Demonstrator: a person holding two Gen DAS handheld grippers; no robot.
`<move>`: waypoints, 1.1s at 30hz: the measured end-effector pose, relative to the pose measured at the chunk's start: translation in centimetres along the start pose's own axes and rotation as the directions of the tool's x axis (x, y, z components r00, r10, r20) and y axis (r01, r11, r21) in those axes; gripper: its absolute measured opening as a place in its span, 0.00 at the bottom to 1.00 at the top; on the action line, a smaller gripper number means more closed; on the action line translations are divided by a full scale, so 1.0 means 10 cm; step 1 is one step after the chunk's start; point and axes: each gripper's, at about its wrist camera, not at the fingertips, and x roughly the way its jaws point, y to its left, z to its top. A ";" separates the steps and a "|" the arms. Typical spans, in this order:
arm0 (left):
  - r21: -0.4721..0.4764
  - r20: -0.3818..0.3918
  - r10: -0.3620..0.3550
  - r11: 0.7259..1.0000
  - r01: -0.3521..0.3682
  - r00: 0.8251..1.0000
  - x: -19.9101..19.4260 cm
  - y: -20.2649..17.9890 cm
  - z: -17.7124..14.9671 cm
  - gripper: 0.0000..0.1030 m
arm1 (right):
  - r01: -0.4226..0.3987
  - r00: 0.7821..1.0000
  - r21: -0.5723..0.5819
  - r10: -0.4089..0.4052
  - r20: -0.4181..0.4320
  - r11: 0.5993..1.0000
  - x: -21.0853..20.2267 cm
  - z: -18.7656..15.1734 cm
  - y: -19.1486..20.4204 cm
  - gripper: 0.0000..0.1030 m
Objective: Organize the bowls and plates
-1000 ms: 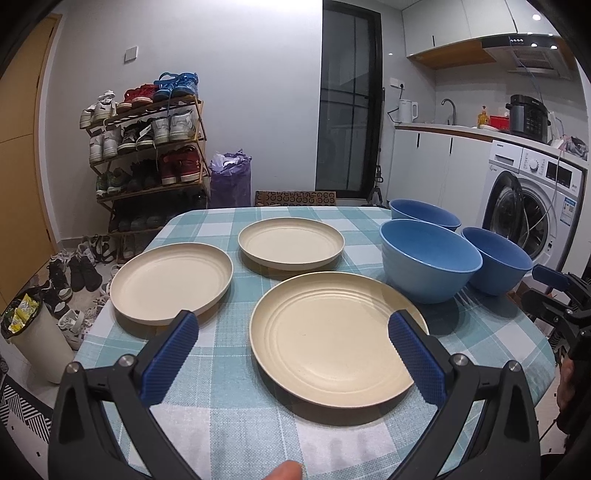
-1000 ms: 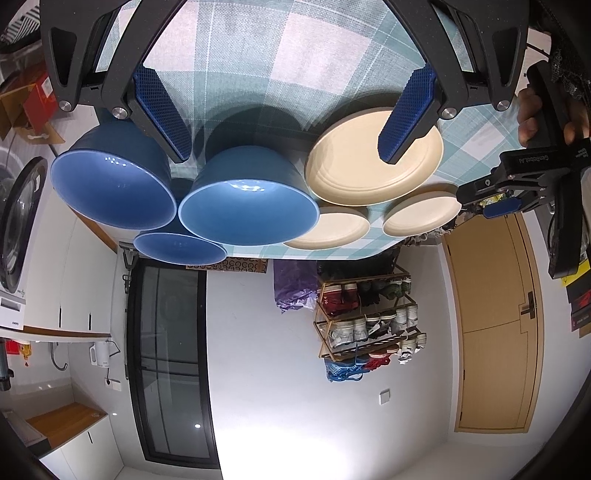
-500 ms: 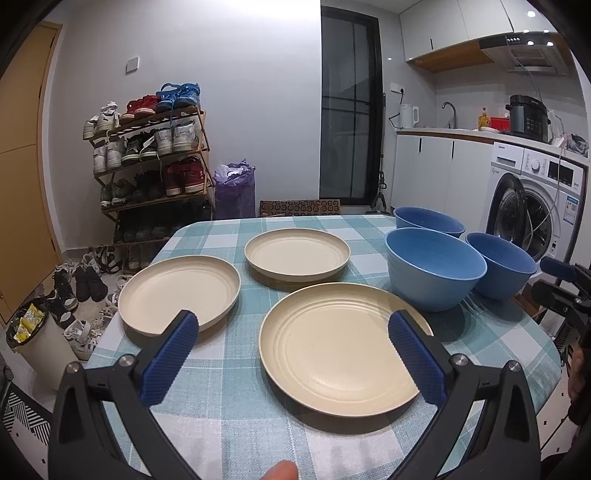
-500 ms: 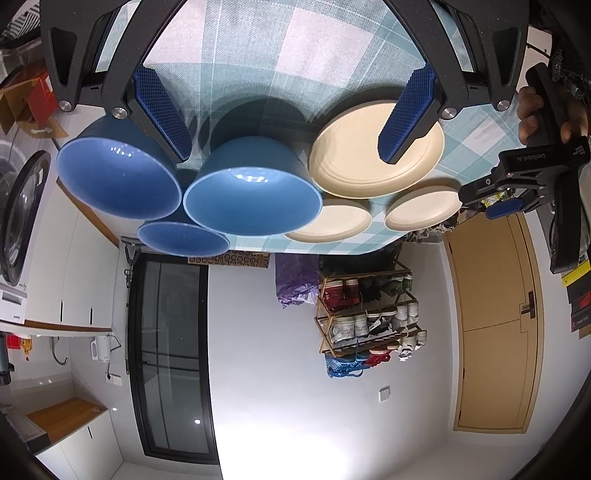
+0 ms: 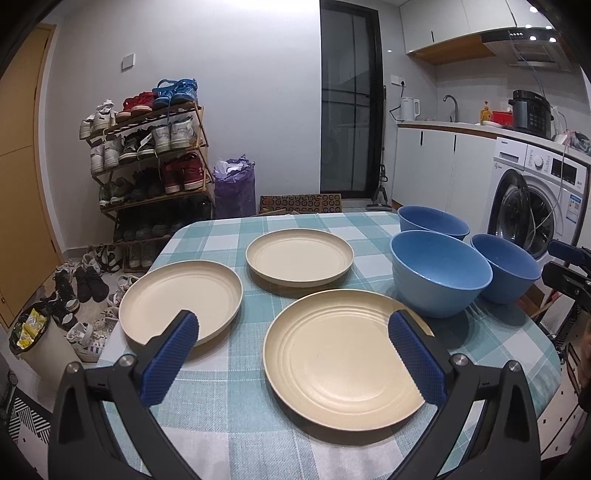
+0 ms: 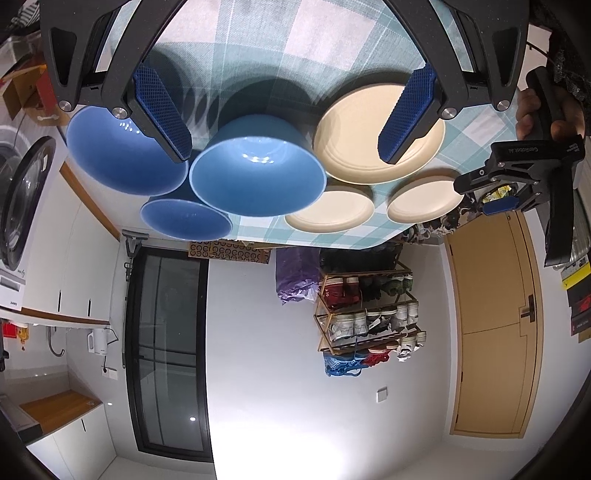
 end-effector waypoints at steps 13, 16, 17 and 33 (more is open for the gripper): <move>-0.019 -0.012 0.018 1.000 -0.018 1.000 0.07 0.13 0.23 1.00 | -0.016 1.000 -0.047 0.015 -0.026 0.999 0.07 0.36 0.11 1.00; -0.021 -0.013 0.020 1.000 -0.020 1.000 0.10 0.15 0.30 1.00 | -0.021 0.999 -0.054 0.019 -0.026 0.998 0.10 0.46 0.13 1.00; -0.022 -0.012 0.018 1.000 -0.018 1.000 0.11 0.16 0.33 1.00 | -0.022 0.999 -0.053 0.020 -0.026 0.998 0.10 0.48 0.13 1.00; -0.046 -0.016 0.005 0.999 -0.005 1.000 0.28 0.31 0.70 1.00 | -0.044 0.996 -0.028 0.042 -0.080 0.999 0.39 1.07 0.10 1.00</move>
